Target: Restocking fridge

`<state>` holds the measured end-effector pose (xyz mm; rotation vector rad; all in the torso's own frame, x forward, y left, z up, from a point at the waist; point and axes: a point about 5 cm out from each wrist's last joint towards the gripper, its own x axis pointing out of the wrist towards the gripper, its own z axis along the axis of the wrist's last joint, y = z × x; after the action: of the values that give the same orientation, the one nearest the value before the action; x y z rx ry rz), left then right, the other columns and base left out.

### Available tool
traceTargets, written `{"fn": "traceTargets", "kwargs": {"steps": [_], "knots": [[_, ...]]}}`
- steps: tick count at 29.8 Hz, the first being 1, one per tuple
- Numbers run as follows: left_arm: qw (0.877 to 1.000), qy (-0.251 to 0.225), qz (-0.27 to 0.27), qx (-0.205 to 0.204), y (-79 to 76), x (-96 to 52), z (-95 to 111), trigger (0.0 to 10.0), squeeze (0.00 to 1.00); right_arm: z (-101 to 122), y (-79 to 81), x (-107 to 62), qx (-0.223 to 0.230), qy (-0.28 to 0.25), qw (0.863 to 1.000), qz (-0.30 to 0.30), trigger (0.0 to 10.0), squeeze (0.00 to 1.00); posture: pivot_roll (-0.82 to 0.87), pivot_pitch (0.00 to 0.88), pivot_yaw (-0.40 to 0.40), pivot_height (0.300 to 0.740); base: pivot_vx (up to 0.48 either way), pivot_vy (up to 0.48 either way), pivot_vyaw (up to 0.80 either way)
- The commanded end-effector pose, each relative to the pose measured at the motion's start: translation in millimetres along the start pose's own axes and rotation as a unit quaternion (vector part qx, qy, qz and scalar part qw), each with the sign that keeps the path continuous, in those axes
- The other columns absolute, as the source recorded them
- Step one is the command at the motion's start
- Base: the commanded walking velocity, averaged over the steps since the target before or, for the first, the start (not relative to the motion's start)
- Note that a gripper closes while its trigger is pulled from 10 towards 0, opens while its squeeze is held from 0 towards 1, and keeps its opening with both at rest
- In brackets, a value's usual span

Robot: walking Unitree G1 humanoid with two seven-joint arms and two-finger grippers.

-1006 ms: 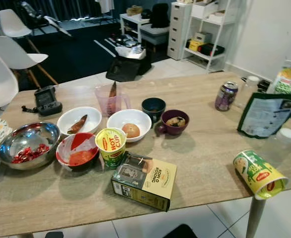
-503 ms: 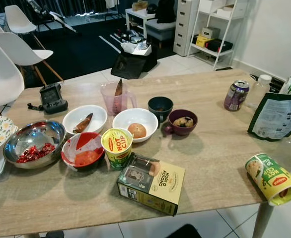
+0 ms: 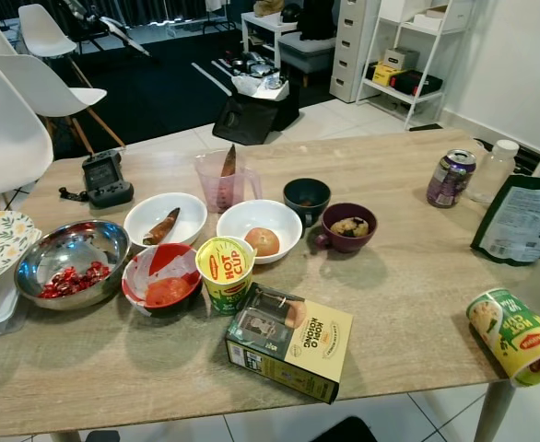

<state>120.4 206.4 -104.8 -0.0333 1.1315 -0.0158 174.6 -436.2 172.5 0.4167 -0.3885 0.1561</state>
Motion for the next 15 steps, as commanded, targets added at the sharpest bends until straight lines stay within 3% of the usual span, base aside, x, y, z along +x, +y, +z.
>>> {"fn": "traceTargets", "kwargs": {"steps": [1, 2, 4, 5, 6, 15], "knots": [[1.000, 0.008, 0.005, 0.009, 4.8, -1.3, -3.1, 10.0, 0.00, 3.7, 3.0, 3.1, -0.004, 0.005, 1.000, 0.017, 10.0, 0.00, -0.10, 0.000, 0.013, 0.740, 0.000, 0.000, 0.00], [1.000, 0.008, 0.006, 0.011, 5.2, -1.5, -3.3, 10.0, 0.00, 6.4, 8.0, -4.9, 0.003, 0.015, 0.999, 0.043, 10.0, 0.00, -0.11, 0.000, 0.015, 0.740, 0.000, 0.000, 0.00], [1.000, 0.008, 0.006, 0.011, 5.2, -1.5, -3.3, 10.0, 0.00, 6.4, 8.0, -4.9, 0.003, 0.015, 0.999, 0.043, 10.0, 0.00, -0.11, 0.000, 0.015, 0.740, 0.000, 0.000, 0.00], [1.000, 0.010, 0.004, 0.016, 5.8, -1.6, -3.5, 10.0, 0.00, -0.8, 23.8, -23.3, 0.022, 0.079, 0.991, 0.101, 10.0, 0.00, -0.13, 0.000, 0.022, 0.740, 0.000, 0.000, 0.00], [1.000, 0.010, 0.003, 0.019, 5.9, -1.6, -3.2, 10.0, 0.00, -6.4, 29.9, -30.6, 0.031, 0.110, 0.987, 0.116, 10.0, 0.00, -0.13, 0.000, 0.025, 0.740, 0.000, 0.000, 0.00], [1.000, 0.007, -0.001, 0.029, 4.5, -0.6, 1.9, 10.0, 0.00, -24.1, 32.6, -56.7, 0.052, 0.173, 0.978, 0.104, 10.0, 0.00, -0.15, 0.000, 0.031, 0.740, 0.000, 0.000, 0.00]]}}
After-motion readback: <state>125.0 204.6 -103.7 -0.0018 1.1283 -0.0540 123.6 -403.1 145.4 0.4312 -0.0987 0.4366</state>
